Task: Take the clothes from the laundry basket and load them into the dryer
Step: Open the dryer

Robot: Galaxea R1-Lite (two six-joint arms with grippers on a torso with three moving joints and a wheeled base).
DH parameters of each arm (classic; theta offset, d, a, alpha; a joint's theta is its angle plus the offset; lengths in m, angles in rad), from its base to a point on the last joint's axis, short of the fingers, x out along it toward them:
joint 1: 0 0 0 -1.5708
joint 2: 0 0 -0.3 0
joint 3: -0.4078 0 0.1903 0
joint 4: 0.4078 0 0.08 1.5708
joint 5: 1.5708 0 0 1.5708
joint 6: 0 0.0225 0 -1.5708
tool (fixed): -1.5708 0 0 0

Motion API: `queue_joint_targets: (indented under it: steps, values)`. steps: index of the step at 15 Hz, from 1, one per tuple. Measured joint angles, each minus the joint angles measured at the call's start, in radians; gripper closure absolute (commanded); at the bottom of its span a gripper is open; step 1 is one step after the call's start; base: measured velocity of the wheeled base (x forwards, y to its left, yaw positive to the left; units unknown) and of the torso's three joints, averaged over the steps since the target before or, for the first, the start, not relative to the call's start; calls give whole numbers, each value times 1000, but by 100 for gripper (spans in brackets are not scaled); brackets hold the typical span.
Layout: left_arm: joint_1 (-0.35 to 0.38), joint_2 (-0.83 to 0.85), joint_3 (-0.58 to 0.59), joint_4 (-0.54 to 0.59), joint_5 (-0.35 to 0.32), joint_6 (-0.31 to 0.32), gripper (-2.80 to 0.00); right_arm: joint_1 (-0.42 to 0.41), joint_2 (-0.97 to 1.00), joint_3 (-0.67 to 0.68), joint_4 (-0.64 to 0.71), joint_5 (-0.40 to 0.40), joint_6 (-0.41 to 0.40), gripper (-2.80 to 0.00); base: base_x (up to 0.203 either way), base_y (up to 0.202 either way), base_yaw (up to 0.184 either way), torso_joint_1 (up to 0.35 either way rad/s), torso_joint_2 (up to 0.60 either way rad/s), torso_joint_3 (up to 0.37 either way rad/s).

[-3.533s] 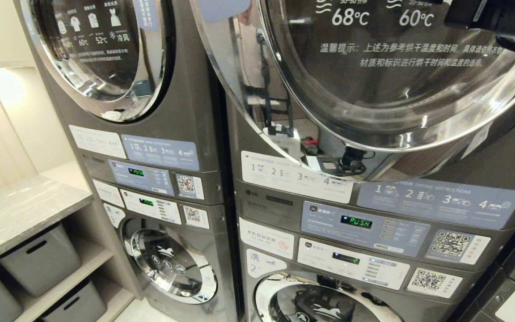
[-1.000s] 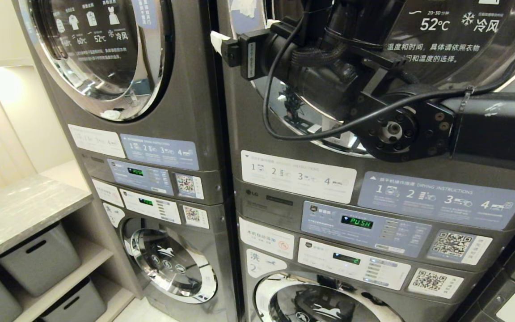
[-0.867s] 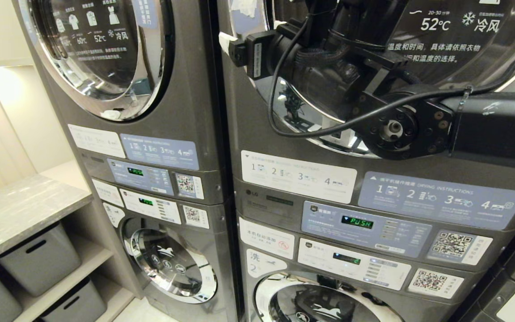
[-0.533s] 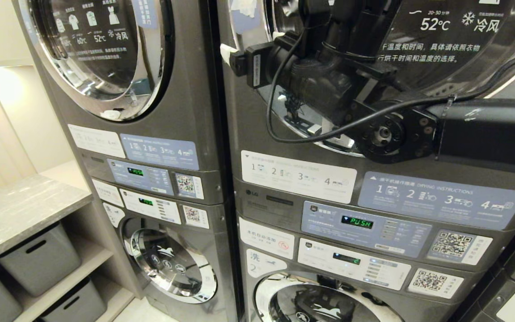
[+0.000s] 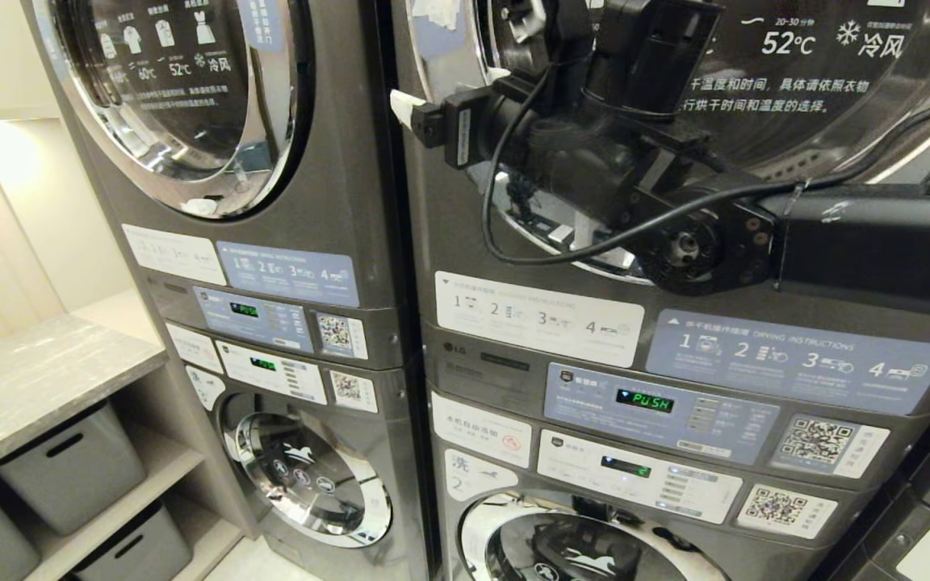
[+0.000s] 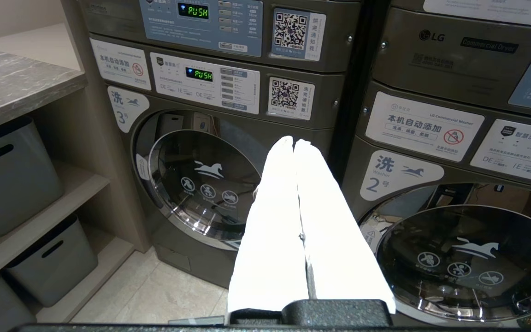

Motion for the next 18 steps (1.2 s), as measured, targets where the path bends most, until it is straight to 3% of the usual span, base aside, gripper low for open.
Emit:
queue_joint_targets:
  steps: [3,8,12,18]
  values:
    - [0,0,0,0,0,0,0,1,-33,2,8,98,40,-280,0,0,0,0,0,0]
    - [0,0,0,0,0,0,0,1,-115,14,30,136,45,-280,0,0,0,0,0,0]
    - [0,0,0,0,0,0,0,8,-232,133,90,220,72,-280,0,0,0,0,0,0]
    - [0,0,0,0,0,-1,0,5,-244,145,89,138,57,-280,0,0,0,0,0,0]
